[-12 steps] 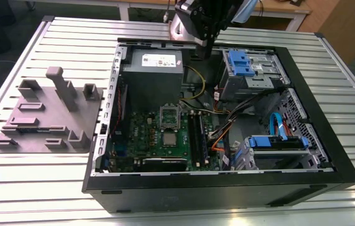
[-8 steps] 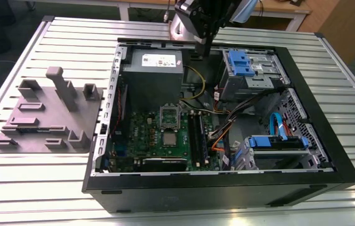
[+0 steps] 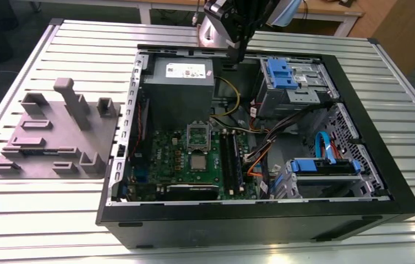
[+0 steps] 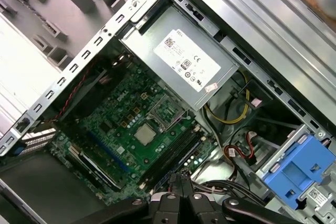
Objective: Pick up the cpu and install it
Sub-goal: 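Close the cpu cover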
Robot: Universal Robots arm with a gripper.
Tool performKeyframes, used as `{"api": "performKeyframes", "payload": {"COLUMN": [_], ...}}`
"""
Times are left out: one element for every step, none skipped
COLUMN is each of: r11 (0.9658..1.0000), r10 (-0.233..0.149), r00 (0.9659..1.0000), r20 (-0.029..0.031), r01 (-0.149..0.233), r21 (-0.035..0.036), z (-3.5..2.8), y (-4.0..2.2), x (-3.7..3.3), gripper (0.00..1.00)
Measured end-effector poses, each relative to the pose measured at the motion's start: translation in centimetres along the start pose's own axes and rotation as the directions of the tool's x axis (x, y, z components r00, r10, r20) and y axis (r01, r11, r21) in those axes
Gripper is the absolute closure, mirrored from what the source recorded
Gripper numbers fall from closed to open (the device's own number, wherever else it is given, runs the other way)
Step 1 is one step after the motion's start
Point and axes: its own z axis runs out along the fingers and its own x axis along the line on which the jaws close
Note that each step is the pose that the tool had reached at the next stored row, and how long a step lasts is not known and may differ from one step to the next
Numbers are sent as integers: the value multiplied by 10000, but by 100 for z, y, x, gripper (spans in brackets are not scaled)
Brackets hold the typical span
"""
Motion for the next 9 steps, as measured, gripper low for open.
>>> {"api": "performKeyframes", "payload": {"r11": [10000,10000,10000,10000,10000,10000,10000,10000,10000], "r10": [0,0,0,0,0,1,0,0,1], "r00": [10000,10000,10000,10000,10000,10000,10000,10000,10000], "r20": [-3,-7,-8,-17,-25,-27,-30,-33,-36], "r01": [0,0,0,0,0,-1,0,0,0], "r21": [3,6,9,18,27,30,33,36,39], "z": [0,-1,0,-1,-1,0,0,-1,0], "y": [0,0,0,0,0,0,0,0,0], "x": [0,0,0,0,0,0,0,0,0], "gripper": [90,90,90,90,90,90,90,90,90]}}
